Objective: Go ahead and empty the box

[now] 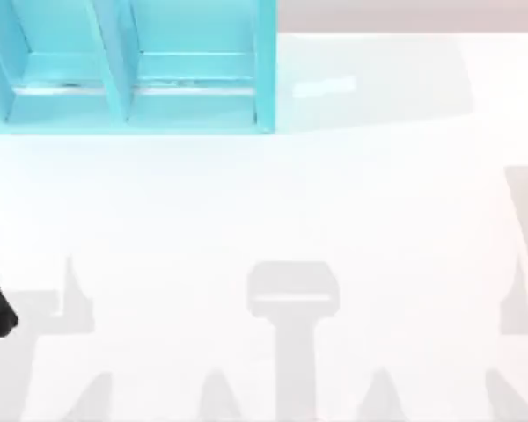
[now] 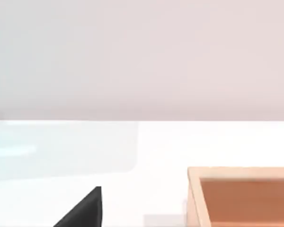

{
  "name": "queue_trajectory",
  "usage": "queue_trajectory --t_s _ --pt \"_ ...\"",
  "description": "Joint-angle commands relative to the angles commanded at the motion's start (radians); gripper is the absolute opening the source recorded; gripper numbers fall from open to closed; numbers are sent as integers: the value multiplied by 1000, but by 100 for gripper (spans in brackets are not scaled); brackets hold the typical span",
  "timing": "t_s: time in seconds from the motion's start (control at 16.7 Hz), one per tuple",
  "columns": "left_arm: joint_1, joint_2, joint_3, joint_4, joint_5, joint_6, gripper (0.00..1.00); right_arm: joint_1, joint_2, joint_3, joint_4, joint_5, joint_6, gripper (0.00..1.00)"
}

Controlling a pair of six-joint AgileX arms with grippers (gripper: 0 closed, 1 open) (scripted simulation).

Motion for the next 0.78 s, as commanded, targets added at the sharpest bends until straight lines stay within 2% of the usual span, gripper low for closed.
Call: queue_trajectory --t_s 0.18,0.36,0.78 --pt "0 0 0 0 0 0 100 -7 12 11 -11 0 -6 100" --pt "0 0 0 0 0 0 100 -58 107 105 -102 0 -54 100" --pt "0 0 0 0 0 0 100 -249 667 557 -521 1 -237 100"
